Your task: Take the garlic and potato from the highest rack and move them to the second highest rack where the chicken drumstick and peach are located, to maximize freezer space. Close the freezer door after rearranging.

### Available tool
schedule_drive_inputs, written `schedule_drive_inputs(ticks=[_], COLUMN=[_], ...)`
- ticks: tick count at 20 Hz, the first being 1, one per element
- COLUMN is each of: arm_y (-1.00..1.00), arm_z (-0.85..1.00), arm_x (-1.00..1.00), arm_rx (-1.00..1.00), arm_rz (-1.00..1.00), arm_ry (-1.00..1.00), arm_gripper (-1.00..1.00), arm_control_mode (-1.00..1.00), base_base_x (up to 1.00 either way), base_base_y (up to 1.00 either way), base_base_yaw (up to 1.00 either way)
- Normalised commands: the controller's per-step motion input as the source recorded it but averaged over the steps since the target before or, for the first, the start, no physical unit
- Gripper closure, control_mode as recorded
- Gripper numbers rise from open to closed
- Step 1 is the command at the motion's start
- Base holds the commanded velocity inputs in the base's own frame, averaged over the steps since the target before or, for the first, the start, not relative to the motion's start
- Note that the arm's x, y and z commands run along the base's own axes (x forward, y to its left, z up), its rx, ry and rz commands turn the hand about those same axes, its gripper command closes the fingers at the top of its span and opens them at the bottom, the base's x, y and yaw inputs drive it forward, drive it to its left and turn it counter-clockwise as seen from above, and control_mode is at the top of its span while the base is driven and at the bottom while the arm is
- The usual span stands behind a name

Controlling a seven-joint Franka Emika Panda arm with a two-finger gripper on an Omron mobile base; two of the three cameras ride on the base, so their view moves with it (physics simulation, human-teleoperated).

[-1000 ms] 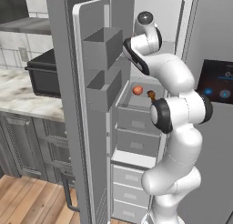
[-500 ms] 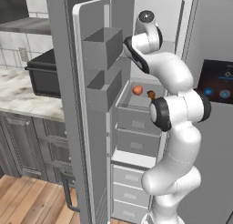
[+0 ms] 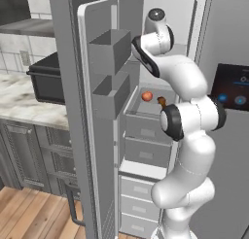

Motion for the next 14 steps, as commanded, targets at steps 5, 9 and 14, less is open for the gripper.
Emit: schedule_drive_inputs(ticks=[5, 9, 14], arm_y=[0.27, 0.26, 0.14], arm_z=[-0.19, -0.23, -0.15], arm_x=[-0.81, -0.97, -1.00], arm_rx=[0.00, 0.00, 0.00], arm_rz=[0.04, 0.05, 0.03], arm_ry=[-0.15, -0.26, -0.22], arm_gripper=[1.00, 1.00, 1.00], arm_control_mode=[-1.00, -1.00, -1.00], base_base_x=[0.00, 0.00, 0.00], base_base_y=[0.00, 0.00, 0.00], base_base_yaw=[0.00, 0.00, 0.00])
